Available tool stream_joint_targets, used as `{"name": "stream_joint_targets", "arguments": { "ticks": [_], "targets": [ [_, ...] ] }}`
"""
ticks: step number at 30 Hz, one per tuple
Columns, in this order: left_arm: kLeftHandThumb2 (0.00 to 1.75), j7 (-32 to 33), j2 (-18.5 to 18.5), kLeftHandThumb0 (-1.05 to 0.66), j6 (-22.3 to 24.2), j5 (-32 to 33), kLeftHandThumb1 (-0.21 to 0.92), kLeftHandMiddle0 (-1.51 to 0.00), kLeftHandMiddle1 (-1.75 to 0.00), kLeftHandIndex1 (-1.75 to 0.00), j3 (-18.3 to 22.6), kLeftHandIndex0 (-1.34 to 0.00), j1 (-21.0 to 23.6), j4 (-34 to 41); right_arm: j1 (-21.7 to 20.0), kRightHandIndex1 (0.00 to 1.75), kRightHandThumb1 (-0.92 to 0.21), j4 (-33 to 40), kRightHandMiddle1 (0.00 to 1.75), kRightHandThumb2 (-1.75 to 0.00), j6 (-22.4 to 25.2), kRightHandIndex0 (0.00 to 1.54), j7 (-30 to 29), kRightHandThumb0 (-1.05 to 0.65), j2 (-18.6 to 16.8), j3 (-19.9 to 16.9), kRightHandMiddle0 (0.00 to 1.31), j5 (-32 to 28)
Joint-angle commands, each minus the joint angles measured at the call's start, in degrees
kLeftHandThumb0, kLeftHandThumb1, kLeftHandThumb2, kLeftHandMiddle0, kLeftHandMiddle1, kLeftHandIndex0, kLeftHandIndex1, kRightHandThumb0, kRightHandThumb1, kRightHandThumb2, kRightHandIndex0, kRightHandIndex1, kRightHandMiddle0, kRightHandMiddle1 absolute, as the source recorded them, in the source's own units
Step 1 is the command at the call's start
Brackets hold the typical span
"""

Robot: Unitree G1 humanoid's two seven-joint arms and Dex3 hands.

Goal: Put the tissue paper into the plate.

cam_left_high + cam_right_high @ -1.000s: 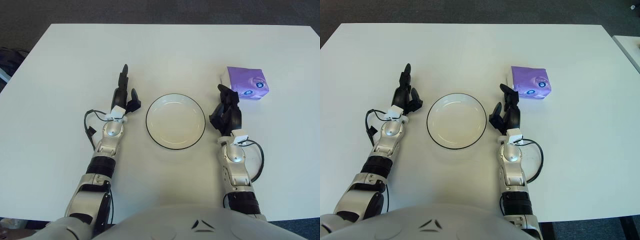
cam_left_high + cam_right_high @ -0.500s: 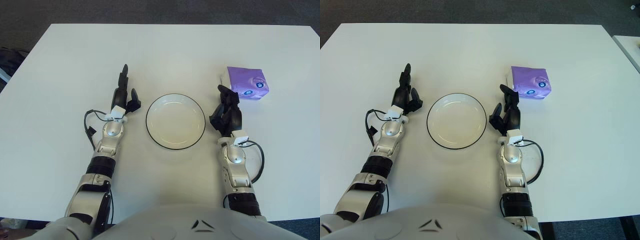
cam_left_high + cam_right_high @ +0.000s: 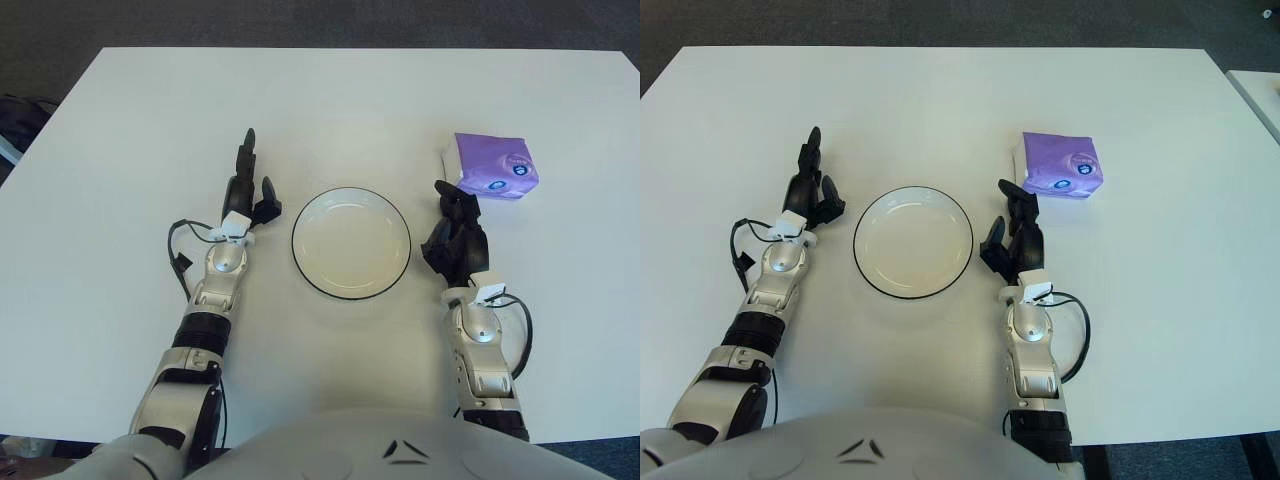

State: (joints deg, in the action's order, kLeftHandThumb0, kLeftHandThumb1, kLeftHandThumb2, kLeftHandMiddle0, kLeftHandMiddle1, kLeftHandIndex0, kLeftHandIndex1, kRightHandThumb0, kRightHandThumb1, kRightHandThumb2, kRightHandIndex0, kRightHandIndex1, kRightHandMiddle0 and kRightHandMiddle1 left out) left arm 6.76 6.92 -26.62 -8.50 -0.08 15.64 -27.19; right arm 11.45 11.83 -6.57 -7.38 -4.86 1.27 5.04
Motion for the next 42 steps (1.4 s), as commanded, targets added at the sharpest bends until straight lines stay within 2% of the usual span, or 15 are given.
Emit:
{"name": "stream_joint_targets", "arguments": {
  "ticks": [1, 5, 12, 20, 27, 32, 36, 42],
  "targets": [
    [1.13, 0.45, -1.13, -0.88, 1.97, -0.78, 0.92, 0.0, 0.0, -0.1, -0.82, 0.0, -5.1, -5.1, 0.03, 0.24, -0.92, 3.56, 0.78, -1.01, 0.97, 0.29, 0.98, -0.45, 1.56, -1.31, 0.0, -0.83],
    [1.13, 0.57, -1.35, -0.88, 1.9, -0.75, 0.92, 0.0, 0.0, -0.11, -0.92, 0.0, -4.85, -5.39, -1.55, 0.23, -0.92, 6.23, 0.76, -1.01, 1.53, 0.28, 1.4, -0.45, 2.35, -2.54, 0.0, -1.16],
    [1.13, 0.81, -1.47, -0.87, 1.8, -0.88, 0.92, -0.01, 0.0, -0.12, -1.04, 0.0, -4.52, -5.96, -7.23, 0.21, -0.92, 13.78, 0.74, -1.01, 6.75, 0.27, 2.42, -0.45, 5.14, -5.93, 0.0, -2.08],
    [1.14, 1.22, -1.51, -0.86, 2.2, -1.18, 0.92, -0.01, 0.0, -0.15, -1.09, 0.0, -4.44, -6.25, -11.31, 0.2, -0.92, 14.85, 0.73, -1.0, 5.93, 0.26, 2.28, -0.46, 7.86, -9.06, 0.0, -1.66],
    [1.14, 1.56, -1.42, -0.86, 2.52, -1.64, 0.92, -0.01, -0.01, -0.15, -1.16, 0.0, -4.56, -6.03, -14.99, 0.2, -0.92, 12.59, 0.75, -1.0, 2.22, 0.26, 4.62, -0.47, 12.78, -13.92, 0.0, -3.29],
    [1.13, 1.49, -1.32, -0.86, 2.28, -1.84, 0.92, -0.01, -0.01, -0.15, -1.21, 0.0, -4.57, -6.06, -18.7, 0.19, -0.92, 11.84, 0.79, -1.0, -0.11, 0.26, 5.87, -0.46, 16.47, -14.66, 0.0, -1.4],
    [1.13, 1.37, -1.27, -0.87, 2.02, -1.75, 0.92, -0.02, -0.01, -0.14, -1.16, 0.0, -4.5, -6.33, -23.1, 0.19, -0.92, 12.11, 0.84, -0.99, 1.96, 0.26, 6.38, -0.45, 19.23, -15.38, 0.0, -0.91],
    [1.13, 0.97, -0.96, -0.87, 1.78, -1.63, 0.92, -0.01, 0.0, -0.14, -1.15, 0.0, -4.16, -7.15, -28.98, 0.19, -0.92, 9.53, 0.91, -0.96, 2.77, 0.27, 7.74, -0.44, 25.99, -17.38, 0.0, 2.05]
  ]
}}
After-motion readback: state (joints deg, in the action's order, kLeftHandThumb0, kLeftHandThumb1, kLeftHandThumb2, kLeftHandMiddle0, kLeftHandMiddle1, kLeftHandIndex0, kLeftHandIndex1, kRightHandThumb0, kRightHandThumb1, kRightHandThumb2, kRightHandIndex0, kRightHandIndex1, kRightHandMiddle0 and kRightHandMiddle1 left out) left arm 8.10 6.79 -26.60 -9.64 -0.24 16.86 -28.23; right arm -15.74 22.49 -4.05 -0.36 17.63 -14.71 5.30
